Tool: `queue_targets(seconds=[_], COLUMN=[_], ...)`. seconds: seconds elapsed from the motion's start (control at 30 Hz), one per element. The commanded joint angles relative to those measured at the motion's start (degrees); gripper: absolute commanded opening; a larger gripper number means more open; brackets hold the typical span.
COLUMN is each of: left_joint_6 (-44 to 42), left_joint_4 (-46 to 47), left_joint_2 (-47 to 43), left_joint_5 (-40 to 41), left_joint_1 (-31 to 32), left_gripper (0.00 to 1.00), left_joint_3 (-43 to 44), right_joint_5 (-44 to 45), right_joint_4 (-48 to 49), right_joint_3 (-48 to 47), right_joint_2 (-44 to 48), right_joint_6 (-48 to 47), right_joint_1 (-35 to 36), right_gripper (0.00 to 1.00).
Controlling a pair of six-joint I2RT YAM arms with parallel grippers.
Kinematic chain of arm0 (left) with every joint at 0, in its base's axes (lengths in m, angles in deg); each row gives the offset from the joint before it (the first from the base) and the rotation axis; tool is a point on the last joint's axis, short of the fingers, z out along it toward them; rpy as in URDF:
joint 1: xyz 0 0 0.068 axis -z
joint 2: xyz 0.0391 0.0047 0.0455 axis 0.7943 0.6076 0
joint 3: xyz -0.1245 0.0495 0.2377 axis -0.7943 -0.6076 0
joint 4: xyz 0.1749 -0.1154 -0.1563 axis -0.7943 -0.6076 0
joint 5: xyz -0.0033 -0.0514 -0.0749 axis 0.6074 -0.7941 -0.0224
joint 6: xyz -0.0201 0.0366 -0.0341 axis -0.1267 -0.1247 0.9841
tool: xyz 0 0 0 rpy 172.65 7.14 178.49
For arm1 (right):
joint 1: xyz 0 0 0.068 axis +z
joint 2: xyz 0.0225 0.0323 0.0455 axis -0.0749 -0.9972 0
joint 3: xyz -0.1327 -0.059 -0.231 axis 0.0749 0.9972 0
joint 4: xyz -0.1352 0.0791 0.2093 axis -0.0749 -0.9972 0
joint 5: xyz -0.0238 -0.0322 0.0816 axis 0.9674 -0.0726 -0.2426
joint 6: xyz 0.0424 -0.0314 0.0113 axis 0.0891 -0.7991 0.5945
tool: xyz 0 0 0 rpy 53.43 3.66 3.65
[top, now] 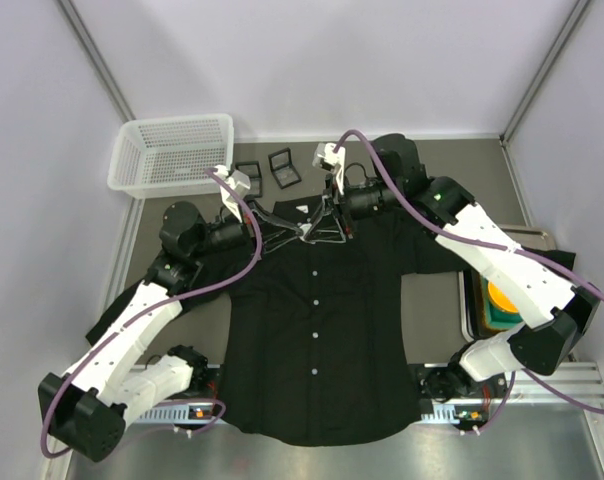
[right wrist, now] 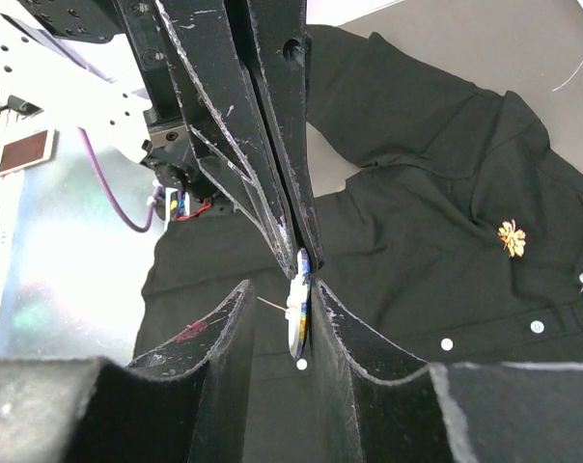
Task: Pin the brooch onto the clothing
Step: Open the brooch.
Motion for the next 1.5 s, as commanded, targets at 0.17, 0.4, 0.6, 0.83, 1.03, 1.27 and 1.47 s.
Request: queue_targets(seconds=[0.17,0.4,0.6,0.83,1.03,1.27,1.47], left_joint_6=[1.82,1.55,-4.85,-11.54,-11.89,-11.46,-12.16], left_joint_4=[4.97,4.79,1.02,-4.26,-3.91,-1.45,-0.04], left_joint_2=[0.06,-0.03,-1.87,-3.55,-3.28,-3.02,-3.28], left_joint_5=[0.31,-0.05,-0.92,-0.31,-0.49,-2.68,-2.77], left_joint_1=[0.21,0.30,0.30,0.12,0.03,0.03,0.12], left_gripper=[0.00,0.00,0.00,0.00,0.00,0.00,0.00], left_joint_3=[3.09,3.27,2.65,2.56,2.47,2.13,1.86], right_joint_5=[2.21,3.53,3.97,-6.04,-13.95,-11.51,-4.30], right_joint_4=[-2.20,-2.64,-4.04,-4.13,-4.13,-2.64,-1.58], right_joint_3=[0.84,0.83,-1.45,-3.65,-3.91,-4.44,-4.70], right_joint_2=[-0.22,-1.01,-0.93,-0.31,1.45,0.13,-1.63], right_joint_6=[-1.61,-2.13,-3.19,-1.43,-2.40,-0.73,0.15], right_joint_1=[2.49,2.58,2.06,-4.44,-5.59,-5.50,-4.10], right_gripper=[0.29,0.30,0.41,0.61,0.74,0.63,0.46])
